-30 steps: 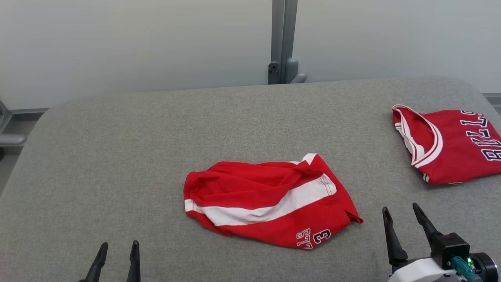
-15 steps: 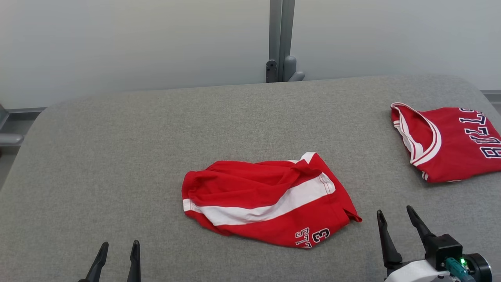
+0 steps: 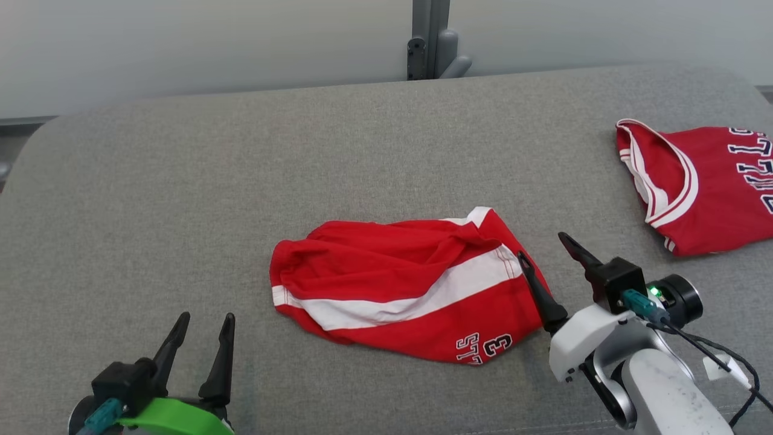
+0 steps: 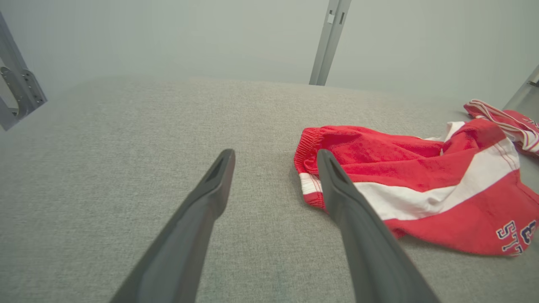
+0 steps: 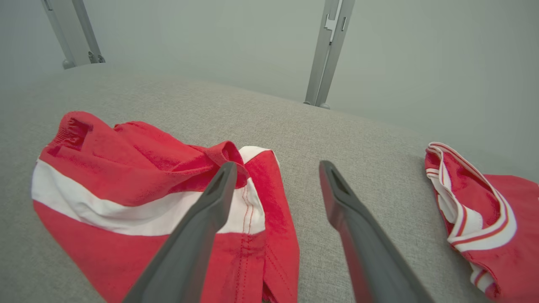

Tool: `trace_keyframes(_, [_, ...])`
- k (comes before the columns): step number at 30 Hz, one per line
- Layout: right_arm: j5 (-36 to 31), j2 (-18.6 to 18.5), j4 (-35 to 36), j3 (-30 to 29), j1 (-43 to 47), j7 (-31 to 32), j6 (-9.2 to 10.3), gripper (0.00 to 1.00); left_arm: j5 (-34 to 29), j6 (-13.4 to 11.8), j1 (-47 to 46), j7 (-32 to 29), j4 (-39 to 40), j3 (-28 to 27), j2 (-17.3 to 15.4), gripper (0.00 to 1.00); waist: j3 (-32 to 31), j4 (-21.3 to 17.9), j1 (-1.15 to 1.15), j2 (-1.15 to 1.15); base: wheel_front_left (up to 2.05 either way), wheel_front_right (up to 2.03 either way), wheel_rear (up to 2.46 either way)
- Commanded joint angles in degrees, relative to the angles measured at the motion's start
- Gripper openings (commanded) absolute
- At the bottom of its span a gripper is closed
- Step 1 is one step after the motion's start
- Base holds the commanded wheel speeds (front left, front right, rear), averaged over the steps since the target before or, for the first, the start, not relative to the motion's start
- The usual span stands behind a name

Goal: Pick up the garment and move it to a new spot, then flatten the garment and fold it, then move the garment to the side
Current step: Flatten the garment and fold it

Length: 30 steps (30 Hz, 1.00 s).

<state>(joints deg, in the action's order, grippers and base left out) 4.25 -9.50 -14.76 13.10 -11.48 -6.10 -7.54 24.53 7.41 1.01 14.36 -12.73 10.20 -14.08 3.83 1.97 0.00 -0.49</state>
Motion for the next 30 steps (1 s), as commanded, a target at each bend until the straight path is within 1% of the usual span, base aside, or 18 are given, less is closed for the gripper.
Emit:
trace_keyframes(1, [0.9, -1.1, -0.7, 0.9, -1.5, 1.3, 0.11, 1.00, 0.6, 0.1, -2.8, -0.6, -1.8, 0.8, -1.0, 1.00, 4.4, 0.2, 0.00, 0.49, 0.00, 0.00, 0.00])
trace_keyframes(6, [4.3, -4.2, -1.8, 5.7, -5.8, 5.7, 0.11, 1.00, 6.7, 0.1, -10.1, -2.6, -8.7, 7.7, -2.4, 1.00, 8.0, 0.7, 0.00, 0.49, 0.00, 0.00, 0.00])
trace_keyframes(11, [7.0, -5.9, -1.6, 9.2, -7.3, 6.8, 0.11, 0.99, 11.4, 0.1, -14.9, -2.3, -13.1, 14.0, -4.4, 1.00, 9.6, 0.8, 0.00, 0.49, 0.00, 0.00, 0.00])
trace_keyframes(12, [7.0, -5.9, -1.6, 9.2, -7.3, 6.8, 0.11, 0.99, 11.4, 0.1, -14.9, -2.3, -13.1, 14.0, -4.4, 1.00, 9.6, 0.8, 0.00, 0.49, 0.00, 0.00, 0.00])
trace_keyframes(14, [7.8, -6.4, -1.4, 10.0, -7.6, 6.8, 0.11, 0.92, 15.1, 0.1, -16.1, -2.7, -13.3, 17.4, -5.2, 1.00, 9.9, 0.7, 0.00, 0.49, 0.00, 0.00, 0.00])
trace_keyframes(16, [8.0, -6.8, -1.2, 10.5, -7.8, 6.6, 0.11, 0.88, 18.1, 0.1, -17.2, -3.0, -13.1, 20.7, -6.8, 1.00, 10.1, 0.6, 0.00, 0.49, 0.00, 0.00, 0.00])
trace_keyframes(17, [8.2, -6.8, -1.2, 10.7, -7.8, 6.6, 0.11, 0.78, 19.6, 0.1, -17.6, -3.0, -13.0, 22.1, -7.4, 1.00, 10.2, 0.6, 0.00, 0.49, 0.00, 0.00, 0.00])
trace_keyframes(18, [8.3, -6.9, -1.2, 10.9, -7.8, 6.5, 0.11, 0.75, 21.0, 0.1, -18.1, -2.7, -12.9, 23.6, -8.1, 1.00, 10.3, 0.5, 0.00, 0.49, 0.00, 0.00, 0.00])
trace_keyframes(20, [8.3, -6.9, -1.0, 11.1, -7.9, 6.4, 0.11, 0.76, 23.0, 0.1, -19.2, -2.1, -13.3, 25.6, -9.3, 1.00, 10.5, 0.4, 0.00, 0.49, 0.00, 0.00, 0.00])
trace_keyframes(22, [8.1, -7.0, -0.7, 11.3, -8.0, 6.0, 0.11, 0.75, 24.9, 0.1, -20.2, -1.5, -13.8, 27.3, -10.2, 1.00, 10.7, 0.3, 0.00, 0.49, 0.00, 0.00, 0.00])
trace_keyframes(23, [7.9, -6.9, -0.5, 11.5, -8.1, 5.9, 0.11, 0.76, 26.3, 0.1, -21.1, -0.9, -14.2, 29.0, -11.1, 1.00, 10.9, 0.1, 0.00, 0.49, 0.00, 0.00, 0.00])
trace_keyframes(30, [7.5, -6.8, 0.5, 11.6, -8.5, 5.8, 0.11, 0.76, 30.9, 0.1, -24.4, 0.3, -14.3, 34.2, -13.1, 1.00, 11.6, -0.3, 0.00, 0.49, 0.00, 0.00, 0.00])
